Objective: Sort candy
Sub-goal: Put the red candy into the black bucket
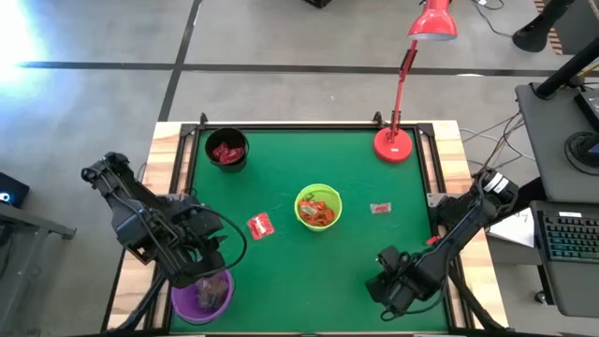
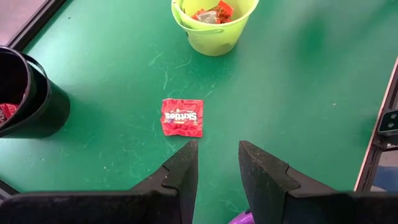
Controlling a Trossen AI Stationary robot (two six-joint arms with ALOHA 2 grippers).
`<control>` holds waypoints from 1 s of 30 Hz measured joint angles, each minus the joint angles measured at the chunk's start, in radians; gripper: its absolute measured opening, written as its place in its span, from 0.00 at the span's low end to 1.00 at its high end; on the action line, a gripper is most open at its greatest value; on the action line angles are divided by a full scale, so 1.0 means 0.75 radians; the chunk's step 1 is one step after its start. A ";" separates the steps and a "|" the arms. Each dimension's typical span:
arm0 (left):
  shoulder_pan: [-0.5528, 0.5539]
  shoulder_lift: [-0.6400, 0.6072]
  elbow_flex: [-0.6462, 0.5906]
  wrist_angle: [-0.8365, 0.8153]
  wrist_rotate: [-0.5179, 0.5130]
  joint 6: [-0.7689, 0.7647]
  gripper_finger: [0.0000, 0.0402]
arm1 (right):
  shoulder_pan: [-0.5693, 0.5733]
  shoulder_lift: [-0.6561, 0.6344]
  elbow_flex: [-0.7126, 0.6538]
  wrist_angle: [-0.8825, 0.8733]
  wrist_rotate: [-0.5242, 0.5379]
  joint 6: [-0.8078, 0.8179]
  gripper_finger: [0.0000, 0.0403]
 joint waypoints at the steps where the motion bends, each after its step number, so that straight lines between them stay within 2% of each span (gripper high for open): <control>1: 0.000 0.000 0.000 0.002 0.000 0.000 0.25 | -0.002 0.001 0.003 0.007 -0.002 -0.003 0.34; 11: 0.000 0.000 0.000 0.009 -0.001 0.056 0.25 | -0.006 -0.023 0.002 0.166 0.042 -0.007 0.34; 19: 0.000 0.000 0.000 0.021 -0.002 0.070 0.25 | -0.005 -0.016 0.001 0.094 0.043 0.043 0.34; 24: 0.000 0.000 0.000 0.029 -0.002 0.070 0.25 | -0.005 0.013 0.000 -0.130 -0.065 0.145 0.34; 30: 0.000 0.000 0.000 0.042 -0.002 0.070 0.25 | -0.005 0.013 -0.052 -0.066 -0.111 0.155 0.34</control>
